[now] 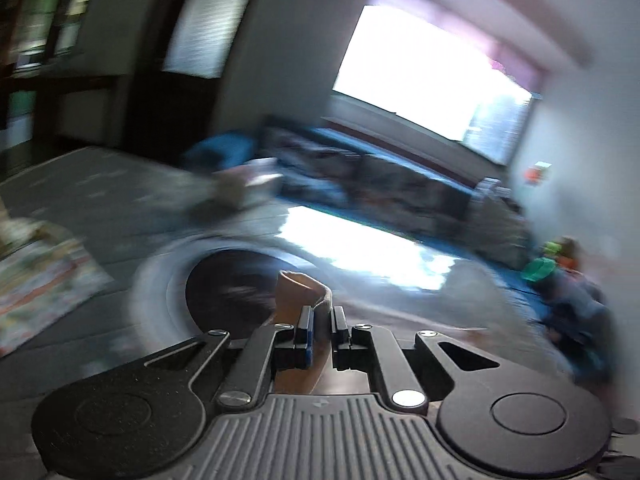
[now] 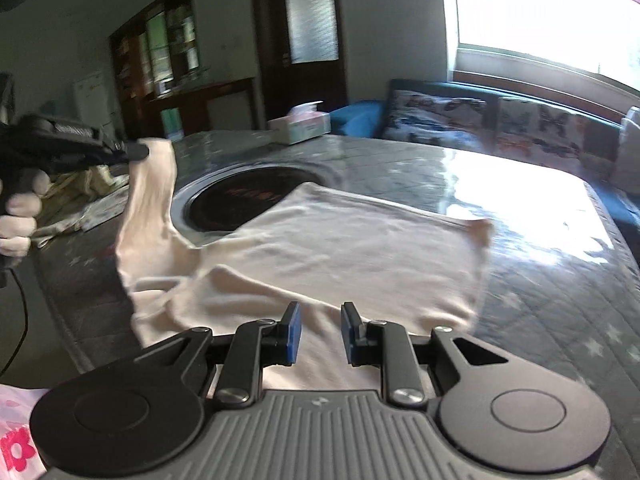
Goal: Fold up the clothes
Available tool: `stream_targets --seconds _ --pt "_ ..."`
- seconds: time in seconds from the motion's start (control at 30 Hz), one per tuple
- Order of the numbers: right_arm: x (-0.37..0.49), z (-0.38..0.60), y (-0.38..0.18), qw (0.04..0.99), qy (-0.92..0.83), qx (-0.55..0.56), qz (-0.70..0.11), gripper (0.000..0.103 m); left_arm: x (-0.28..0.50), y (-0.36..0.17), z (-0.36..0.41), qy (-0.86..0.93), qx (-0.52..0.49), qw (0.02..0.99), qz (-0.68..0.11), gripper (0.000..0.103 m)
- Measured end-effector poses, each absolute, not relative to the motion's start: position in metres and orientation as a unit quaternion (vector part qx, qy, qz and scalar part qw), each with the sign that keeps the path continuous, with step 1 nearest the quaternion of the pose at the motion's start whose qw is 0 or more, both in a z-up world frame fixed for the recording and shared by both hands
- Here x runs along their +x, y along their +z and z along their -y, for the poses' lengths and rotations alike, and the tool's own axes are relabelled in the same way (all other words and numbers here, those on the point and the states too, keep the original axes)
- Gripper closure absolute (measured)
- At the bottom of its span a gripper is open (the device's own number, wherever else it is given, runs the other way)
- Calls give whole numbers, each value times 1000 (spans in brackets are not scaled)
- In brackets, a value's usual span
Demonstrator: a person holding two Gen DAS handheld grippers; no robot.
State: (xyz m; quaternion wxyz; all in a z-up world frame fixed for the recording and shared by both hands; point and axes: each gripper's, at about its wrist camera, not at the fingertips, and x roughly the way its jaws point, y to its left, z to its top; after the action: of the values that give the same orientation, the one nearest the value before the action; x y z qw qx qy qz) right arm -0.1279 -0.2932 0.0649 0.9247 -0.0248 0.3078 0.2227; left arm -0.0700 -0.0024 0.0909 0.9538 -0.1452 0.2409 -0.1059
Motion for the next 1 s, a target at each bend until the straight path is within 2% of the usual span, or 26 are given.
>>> stream_targets --seconds 0.23,0.6,0.8,1.0 --pt "-142 340 62 938 168 6 -303 82 -65 97 86 -234 -126 928 -260 94" --pt "-153 379 50 941 121 40 -314 82 -56 45 175 -335 -78 876 -337 94" --pt "-152 378 49 940 122 45 -316 82 -58 25 187 -358 -60 858 -364 90" --pt "-144 363 47 932 152 47 -325 82 -62 27 159 -352 -48 867 -351 90"
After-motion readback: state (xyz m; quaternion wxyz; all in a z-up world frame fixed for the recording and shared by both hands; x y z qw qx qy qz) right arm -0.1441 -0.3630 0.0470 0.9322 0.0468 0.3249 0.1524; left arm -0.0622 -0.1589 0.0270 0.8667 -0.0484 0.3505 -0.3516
